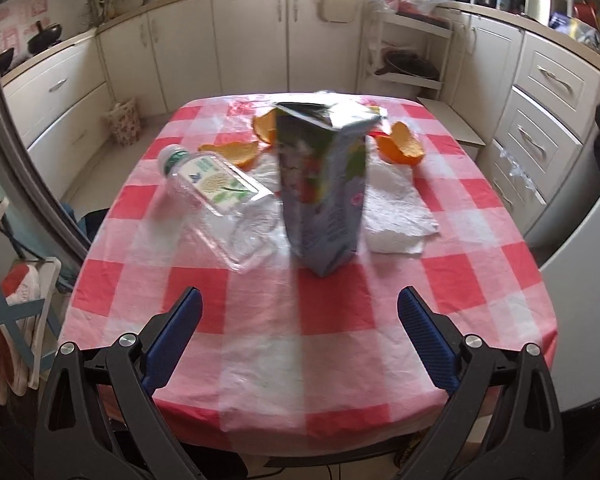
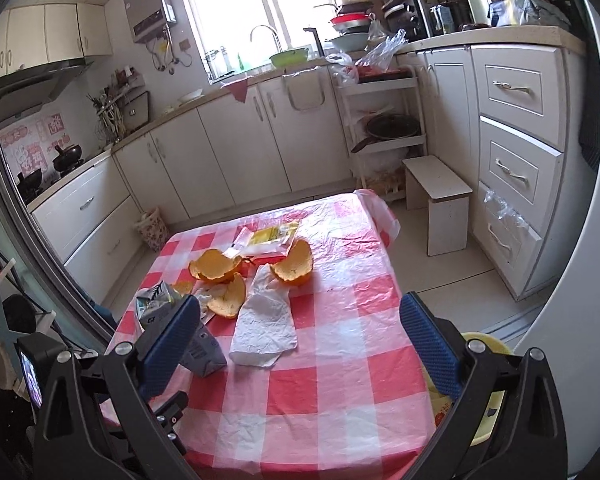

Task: Collect trash
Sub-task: 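Return both open tools over the table, then grasp the white paper towel with the right gripper while the left gripper grasps the juice carton, then drop the paper towel and juice carton into the yellow bucket, then grasp the clear water bottle with the left gripper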

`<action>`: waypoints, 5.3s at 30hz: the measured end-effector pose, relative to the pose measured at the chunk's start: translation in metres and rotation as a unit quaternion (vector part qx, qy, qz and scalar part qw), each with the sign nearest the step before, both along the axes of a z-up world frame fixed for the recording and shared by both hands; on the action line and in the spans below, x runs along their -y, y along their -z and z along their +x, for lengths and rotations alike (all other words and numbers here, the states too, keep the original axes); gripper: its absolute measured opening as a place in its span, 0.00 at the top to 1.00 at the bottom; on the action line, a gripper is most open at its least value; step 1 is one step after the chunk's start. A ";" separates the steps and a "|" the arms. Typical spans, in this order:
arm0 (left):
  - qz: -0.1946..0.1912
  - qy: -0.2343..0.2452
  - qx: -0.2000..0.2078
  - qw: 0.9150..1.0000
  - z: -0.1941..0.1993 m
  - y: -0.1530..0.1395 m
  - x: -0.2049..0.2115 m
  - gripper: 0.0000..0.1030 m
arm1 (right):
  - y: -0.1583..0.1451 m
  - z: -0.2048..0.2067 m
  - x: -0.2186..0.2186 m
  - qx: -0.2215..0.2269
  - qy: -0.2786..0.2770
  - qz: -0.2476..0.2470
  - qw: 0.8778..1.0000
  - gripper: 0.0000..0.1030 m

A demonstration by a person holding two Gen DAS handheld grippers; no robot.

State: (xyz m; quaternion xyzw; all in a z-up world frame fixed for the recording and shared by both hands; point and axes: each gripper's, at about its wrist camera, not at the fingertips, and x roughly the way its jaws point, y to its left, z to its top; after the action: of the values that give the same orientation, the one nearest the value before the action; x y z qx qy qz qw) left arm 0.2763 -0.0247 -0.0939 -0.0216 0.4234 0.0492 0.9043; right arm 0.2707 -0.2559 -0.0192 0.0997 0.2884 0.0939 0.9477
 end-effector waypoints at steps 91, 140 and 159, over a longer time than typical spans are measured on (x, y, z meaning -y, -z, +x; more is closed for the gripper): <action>-0.067 0.113 0.078 0.988 0.066 -0.044 -0.017 0.70 | 0.037 0.098 -0.032 -0.078 -0.121 -0.029 0.989 0.93; -0.130 0.254 -0.036 0.958 0.063 0.032 0.303 0.59 | 0.029 0.007 0.232 -0.055 0.181 0.037 0.981 0.36; -0.071 0.122 0.101 0.985 0.047 -0.054 0.139 0.23 | 0.005 0.030 0.151 -0.036 0.073 0.061 0.995 0.33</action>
State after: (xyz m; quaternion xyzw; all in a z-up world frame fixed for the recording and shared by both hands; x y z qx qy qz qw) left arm 0.3236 -0.1640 -0.0401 -0.0385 0.3318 -0.0941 0.9379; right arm 0.3008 -0.4070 -0.0246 0.1816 0.3076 0.0385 0.9332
